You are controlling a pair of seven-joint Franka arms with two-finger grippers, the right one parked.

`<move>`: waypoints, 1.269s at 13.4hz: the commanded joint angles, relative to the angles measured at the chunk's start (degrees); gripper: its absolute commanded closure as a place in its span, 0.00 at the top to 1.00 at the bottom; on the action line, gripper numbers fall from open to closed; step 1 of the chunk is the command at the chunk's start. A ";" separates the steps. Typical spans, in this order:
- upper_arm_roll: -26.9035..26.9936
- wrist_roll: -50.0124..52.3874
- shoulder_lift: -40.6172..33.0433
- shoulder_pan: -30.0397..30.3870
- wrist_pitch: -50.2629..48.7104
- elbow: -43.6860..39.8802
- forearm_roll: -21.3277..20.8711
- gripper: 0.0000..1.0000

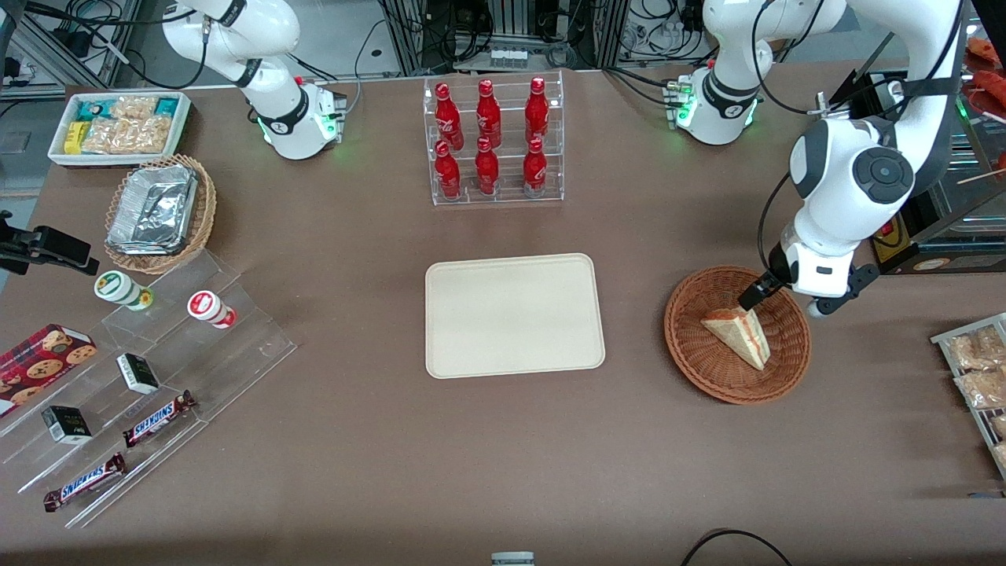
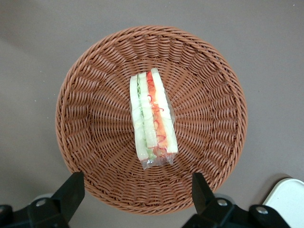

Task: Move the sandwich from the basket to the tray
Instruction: 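Lower the open left gripper around the wrapped sandwich in the basket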

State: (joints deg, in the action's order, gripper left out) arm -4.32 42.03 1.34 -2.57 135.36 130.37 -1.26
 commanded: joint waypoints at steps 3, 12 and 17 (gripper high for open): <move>0.02 1.57 1.56 -0.06 3.76 1.20 -0.76 1.00; 0.02 2.18 5.60 -0.06 7.90 1.03 -0.67 1.00; 0.11 2.89 8.59 0.11 11.32 1.03 -0.67 1.00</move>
State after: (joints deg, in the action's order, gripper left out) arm -4.28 43.42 8.67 -2.56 144.61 131.10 -1.26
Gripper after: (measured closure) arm 0.000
